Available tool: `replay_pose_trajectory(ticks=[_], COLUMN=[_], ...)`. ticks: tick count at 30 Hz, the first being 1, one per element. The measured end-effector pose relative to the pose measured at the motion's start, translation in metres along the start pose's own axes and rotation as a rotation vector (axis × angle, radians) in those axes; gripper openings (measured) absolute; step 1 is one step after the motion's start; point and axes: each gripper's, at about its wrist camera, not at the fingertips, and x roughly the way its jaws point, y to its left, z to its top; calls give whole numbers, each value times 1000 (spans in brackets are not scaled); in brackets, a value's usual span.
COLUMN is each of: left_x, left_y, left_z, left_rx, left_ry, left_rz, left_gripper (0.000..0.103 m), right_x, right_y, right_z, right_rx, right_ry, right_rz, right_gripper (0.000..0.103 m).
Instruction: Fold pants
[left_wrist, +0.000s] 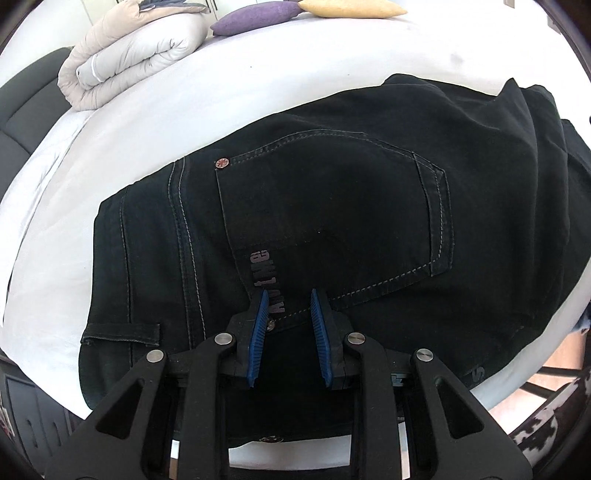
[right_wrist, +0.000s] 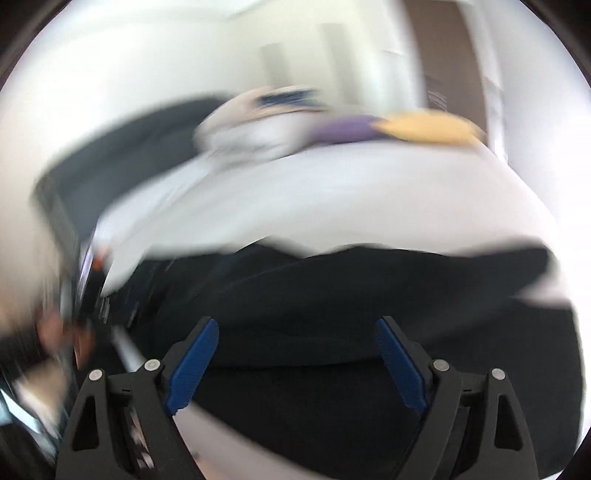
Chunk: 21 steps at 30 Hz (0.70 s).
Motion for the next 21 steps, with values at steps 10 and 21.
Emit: replay_pose_trajectory(ticks=[10,21], left_x=[11,17], left_y=[26,14], left_z=[-2,-1], left_rx=[-24,-44], left_ry=[11,-6], left_rz=[-9,-3], left_gripper=[23,23], right_x=[-8,43], right_y=[-221,-223], right_z=[55,81], right_rx=[256,209], right_ry=[5,223], right_rz=[-166,-90], right_gripper=[88,8])
